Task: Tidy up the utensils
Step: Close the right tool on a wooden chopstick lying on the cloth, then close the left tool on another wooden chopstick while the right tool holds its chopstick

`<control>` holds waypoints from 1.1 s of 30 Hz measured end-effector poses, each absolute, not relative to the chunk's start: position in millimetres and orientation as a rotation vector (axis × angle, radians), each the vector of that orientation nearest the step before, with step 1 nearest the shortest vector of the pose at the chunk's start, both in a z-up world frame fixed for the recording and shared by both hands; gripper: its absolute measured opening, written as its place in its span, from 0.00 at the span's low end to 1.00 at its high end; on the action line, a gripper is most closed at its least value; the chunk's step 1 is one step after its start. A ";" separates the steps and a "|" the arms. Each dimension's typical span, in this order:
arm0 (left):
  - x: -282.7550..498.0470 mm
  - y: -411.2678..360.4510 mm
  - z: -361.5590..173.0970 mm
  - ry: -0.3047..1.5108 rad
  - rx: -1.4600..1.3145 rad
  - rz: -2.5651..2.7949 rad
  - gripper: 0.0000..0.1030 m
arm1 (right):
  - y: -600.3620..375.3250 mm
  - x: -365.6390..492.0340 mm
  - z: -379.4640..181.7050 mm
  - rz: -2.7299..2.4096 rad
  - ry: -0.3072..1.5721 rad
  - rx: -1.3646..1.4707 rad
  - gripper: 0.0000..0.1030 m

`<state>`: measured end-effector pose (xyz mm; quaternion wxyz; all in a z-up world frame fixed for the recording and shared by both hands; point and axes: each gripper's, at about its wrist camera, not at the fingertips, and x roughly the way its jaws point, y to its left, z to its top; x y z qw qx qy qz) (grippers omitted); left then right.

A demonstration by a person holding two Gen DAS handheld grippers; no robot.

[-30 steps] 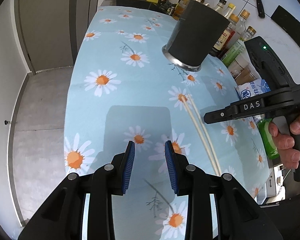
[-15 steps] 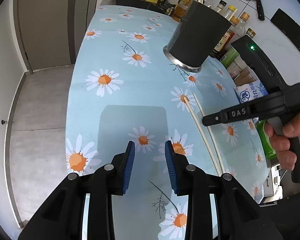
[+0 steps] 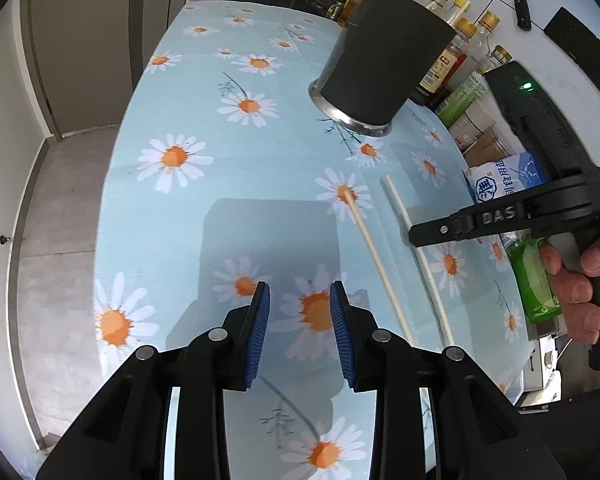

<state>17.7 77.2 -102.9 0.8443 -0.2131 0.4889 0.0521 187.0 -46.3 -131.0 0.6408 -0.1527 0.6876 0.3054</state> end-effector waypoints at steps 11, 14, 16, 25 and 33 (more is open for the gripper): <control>46.4 42.4 -100.7 1.091 -0.456 0.117 0.29 | -88.9 197.4 -94.5 0.784 1.486 -0.298 0.05; 56.4 33.1 -104.5 1.125 -0.447 0.143 0.29 | -104.4 200.9 -88.9 0.805 1.479 -0.277 0.05; 61.3 30.2 -108.4 1.147 -0.452 0.159 0.29 | -111.5 201.9 -86.6 0.814 1.475 -0.271 0.05; 87.6 12.1 -118.1 1.222 -0.437 0.238 0.29 | -137.9 207.0 -82.6 0.867 1.466 -0.248 0.05; 101.6 4.8 -125.7 1.263 -0.459 0.299 0.28 | -149.9 208.5 -81.9 0.916 1.474 -0.237 0.05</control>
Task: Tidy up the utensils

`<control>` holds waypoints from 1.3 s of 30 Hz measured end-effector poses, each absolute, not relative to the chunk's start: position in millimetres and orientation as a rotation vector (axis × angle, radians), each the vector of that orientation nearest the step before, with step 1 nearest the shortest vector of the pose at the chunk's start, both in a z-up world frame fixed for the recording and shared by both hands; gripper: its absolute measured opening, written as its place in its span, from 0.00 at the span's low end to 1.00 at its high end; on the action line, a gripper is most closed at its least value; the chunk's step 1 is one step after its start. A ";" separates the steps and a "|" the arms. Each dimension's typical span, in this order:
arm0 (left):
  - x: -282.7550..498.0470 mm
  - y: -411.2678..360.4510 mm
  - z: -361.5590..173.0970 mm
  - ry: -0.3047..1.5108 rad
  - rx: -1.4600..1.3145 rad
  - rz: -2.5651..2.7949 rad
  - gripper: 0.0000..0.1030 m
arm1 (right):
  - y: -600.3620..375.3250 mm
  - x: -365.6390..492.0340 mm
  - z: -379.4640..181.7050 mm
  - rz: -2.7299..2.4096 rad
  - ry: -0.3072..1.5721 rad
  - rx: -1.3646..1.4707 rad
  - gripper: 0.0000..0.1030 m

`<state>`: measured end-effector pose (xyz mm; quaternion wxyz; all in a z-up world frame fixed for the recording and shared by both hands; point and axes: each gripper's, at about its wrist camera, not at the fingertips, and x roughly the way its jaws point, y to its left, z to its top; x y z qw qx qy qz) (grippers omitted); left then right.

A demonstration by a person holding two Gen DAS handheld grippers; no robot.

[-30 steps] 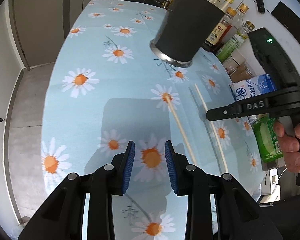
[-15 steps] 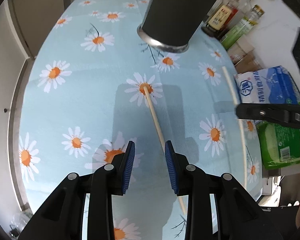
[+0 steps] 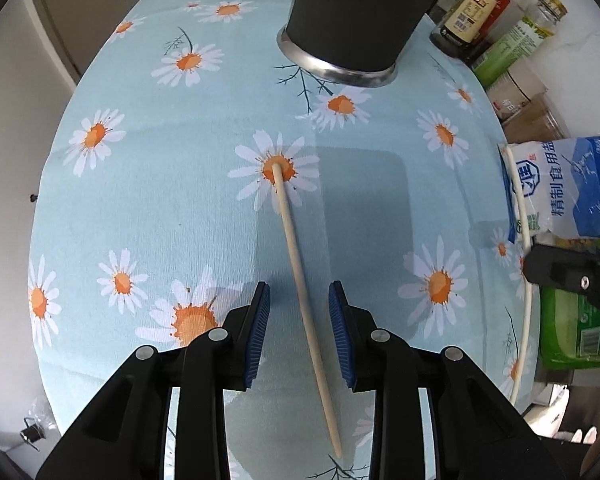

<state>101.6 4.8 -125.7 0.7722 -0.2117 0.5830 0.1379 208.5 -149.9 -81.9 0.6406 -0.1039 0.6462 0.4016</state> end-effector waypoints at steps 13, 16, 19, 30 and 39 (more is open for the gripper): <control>116.3 2.3 -130.2 1.272 -0.419 0.355 0.04 | -151.5 211.3 -87.3 0.944 1.478 -0.219 0.05; 113.6 7.7 -129.4 1.264 -0.452 0.344 0.04 | -150.2 210.7 -88.5 0.935 1.475 -0.228 0.05; 105.2 12.8 -124.1 1.243 -0.473 0.330 0.04 | -147.9 210.3 -87.9 0.931 1.472 -0.222 0.05; 82.7 26.3 -85.5 1.100 -0.514 0.250 0.04 | -133.6 211.4 -79.3 0.910 1.441 -0.159 0.05; 70.6 35.4 -42.0 0.923 -0.491 0.171 0.04 | -123.4 204.9 -50.2 1.006 1.301 -0.048 0.05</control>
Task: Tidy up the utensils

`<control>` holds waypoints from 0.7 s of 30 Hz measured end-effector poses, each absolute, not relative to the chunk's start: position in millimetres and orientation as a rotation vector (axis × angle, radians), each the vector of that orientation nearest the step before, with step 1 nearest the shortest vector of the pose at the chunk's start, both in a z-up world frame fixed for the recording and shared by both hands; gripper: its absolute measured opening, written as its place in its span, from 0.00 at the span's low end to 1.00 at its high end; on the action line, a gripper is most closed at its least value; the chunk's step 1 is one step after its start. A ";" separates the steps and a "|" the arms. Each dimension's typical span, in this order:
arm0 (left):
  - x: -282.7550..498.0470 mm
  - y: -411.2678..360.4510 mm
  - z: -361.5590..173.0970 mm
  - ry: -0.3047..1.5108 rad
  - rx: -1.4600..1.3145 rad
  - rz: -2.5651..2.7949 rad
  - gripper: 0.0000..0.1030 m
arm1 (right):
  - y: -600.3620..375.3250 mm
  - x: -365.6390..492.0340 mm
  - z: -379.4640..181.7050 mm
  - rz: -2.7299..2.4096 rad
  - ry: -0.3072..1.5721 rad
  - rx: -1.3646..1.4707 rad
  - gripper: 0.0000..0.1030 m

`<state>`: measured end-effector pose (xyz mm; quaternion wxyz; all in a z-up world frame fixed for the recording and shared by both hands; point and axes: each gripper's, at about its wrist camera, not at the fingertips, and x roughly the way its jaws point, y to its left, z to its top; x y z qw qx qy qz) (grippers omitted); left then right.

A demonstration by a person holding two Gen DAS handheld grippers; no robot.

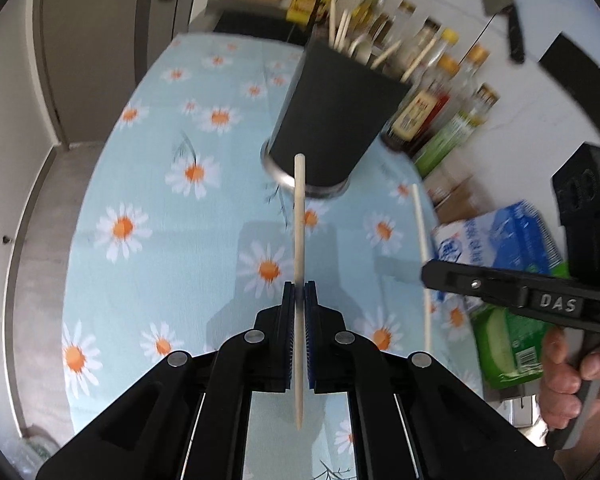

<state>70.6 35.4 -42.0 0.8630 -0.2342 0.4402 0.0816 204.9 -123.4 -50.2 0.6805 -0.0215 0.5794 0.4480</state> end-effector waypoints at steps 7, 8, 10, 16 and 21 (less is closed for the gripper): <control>65.9 44.5 -12.4 0.804 -0.467 0.115 0.04 | -115.7 202.5 -30.4 1.051 1.186 0.006 0.05; 66.0 46.1 -8.5 0.790 -0.462 0.108 0.04 | -115.6 201.8 -27.6 1.052 1.172 0.012 0.05; 65.7 48.5 -5.5 0.782 -0.452 0.101 0.00 | -114.3 200.8 -23.6 1.052 1.155 0.019 0.05; 67.9 55.0 -6.0 0.793 -0.439 0.078 0.00 | -110.8 204.7 -17.3 1.039 1.133 0.032 0.05; 72.3 61.5 -12.8 0.830 -0.467 0.061 0.00 | -107.5 204.4 -18.5 1.031 1.133 0.026 0.05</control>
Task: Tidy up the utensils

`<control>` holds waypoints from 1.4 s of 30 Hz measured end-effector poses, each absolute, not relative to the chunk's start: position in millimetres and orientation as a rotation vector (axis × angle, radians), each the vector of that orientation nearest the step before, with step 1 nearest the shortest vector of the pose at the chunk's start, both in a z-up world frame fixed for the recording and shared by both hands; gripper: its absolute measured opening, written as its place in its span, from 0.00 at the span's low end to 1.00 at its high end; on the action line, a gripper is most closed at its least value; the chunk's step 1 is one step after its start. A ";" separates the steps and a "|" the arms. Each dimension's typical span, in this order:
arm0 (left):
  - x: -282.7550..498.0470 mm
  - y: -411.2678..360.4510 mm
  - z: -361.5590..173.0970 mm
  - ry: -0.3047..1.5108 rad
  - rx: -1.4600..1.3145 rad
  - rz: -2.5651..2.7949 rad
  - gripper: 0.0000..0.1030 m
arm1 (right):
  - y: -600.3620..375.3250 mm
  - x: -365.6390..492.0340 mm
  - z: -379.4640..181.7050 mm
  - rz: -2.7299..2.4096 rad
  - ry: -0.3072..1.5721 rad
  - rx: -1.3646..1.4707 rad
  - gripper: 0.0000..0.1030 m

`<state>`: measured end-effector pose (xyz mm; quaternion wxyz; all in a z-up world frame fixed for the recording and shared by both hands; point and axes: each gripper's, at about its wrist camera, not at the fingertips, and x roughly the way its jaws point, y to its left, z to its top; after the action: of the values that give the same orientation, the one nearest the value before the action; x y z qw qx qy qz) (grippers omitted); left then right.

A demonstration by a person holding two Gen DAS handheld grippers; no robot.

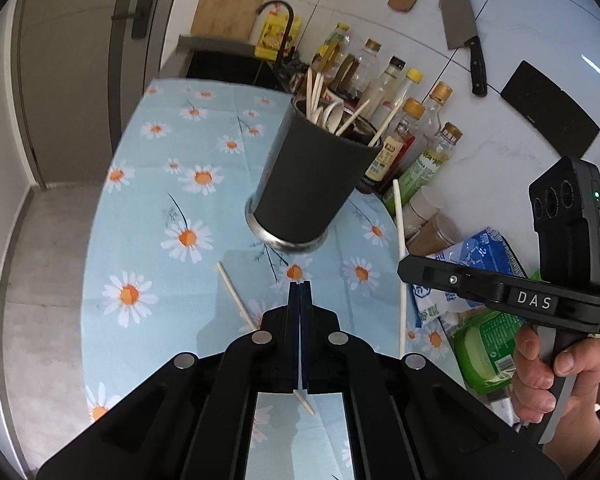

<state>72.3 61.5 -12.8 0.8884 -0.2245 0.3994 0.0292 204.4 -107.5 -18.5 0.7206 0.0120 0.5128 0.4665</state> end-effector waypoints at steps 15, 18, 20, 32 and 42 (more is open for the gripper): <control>113.3 65.5 -60.8 1.085 -0.573 0.164 0.25 | -131.5 215.8 -14.8 1.030 1.138 0.052 0.05; 126.0 71.0 -79.1 1.173 -0.630 0.198 0.25 | -140.5 216.7 -12.7 1.039 1.130 0.065 0.05; 132.4 73.7 -90.3 1.221 -0.659 0.222 0.25 | -146.4 217.0 -11.9 1.049 1.129 0.075 0.05; 153.5 68.1 -128.3 1.370 -0.640 0.354 0.24 | -170.4 218.0 -9.4 1.103 1.136 0.082 0.05; 168.9 52.9 -131.6 1.382 -0.555 0.427 0.09 | -182.3 219.6 -7.0 1.149 1.143 0.093 0.05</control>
<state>168.9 52.9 -131.6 0.7146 -0.2504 0.6241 0.1928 219.6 -182.3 -7.0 0.6882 0.0414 0.5107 0.5136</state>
